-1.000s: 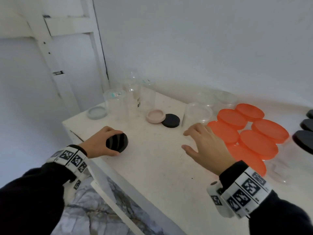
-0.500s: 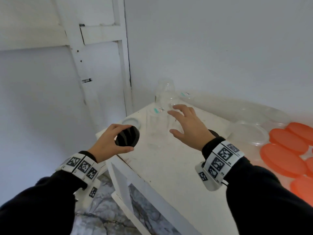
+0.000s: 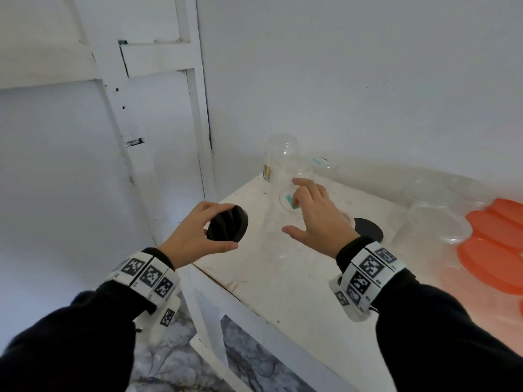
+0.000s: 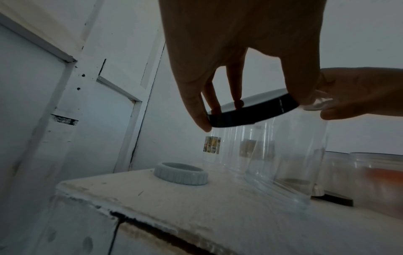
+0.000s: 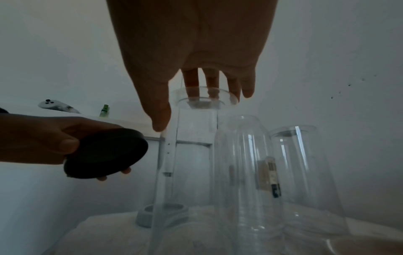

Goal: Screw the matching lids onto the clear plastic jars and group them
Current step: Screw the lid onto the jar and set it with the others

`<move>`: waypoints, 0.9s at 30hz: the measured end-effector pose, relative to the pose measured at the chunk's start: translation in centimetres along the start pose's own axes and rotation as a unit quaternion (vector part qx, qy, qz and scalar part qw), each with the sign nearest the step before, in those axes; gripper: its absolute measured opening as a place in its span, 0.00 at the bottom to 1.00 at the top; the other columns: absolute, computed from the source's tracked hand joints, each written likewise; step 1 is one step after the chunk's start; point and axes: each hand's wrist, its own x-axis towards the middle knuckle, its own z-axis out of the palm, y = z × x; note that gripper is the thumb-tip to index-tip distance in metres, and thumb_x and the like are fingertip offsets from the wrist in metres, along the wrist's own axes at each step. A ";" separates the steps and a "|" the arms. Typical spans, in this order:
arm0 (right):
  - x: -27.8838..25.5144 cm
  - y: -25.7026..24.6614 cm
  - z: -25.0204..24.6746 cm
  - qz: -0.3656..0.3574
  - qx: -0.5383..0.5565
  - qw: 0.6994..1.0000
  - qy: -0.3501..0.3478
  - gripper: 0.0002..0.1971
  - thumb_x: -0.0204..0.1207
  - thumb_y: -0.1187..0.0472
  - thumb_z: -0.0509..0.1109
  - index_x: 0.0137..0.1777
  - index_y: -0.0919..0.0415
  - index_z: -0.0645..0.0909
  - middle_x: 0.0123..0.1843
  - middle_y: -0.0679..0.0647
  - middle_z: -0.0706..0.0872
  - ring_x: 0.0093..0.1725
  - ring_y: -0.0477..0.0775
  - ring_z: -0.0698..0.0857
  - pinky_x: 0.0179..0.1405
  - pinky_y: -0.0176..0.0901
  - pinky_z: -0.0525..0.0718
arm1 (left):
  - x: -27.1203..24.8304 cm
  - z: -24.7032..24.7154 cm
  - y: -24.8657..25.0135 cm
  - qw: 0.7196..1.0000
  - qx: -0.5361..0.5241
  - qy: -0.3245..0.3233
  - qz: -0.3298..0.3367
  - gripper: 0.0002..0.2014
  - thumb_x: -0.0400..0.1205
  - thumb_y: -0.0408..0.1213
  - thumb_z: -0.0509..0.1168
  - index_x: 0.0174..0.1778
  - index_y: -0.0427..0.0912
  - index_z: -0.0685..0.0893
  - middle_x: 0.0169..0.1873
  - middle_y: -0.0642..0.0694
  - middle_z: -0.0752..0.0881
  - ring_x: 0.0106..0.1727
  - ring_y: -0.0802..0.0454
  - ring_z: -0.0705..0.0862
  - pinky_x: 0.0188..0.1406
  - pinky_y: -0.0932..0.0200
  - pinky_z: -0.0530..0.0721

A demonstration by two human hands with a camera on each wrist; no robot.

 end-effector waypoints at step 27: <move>-10.0 4.5 -1.7 0.161 0.029 0.986 0.015 0.39 0.60 0.50 0.82 0.68 0.61 0.67 0.65 0.51 0.69 0.65 0.51 0.70 0.54 0.39 0.75 | 1.9 3.3 2.5 0.996 -0.061 -0.006 0.059 0.37 0.62 0.54 0.78 0.68 0.62 0.74 0.62 0.63 0.73 0.63 0.62 0.76 0.50 0.74 0.78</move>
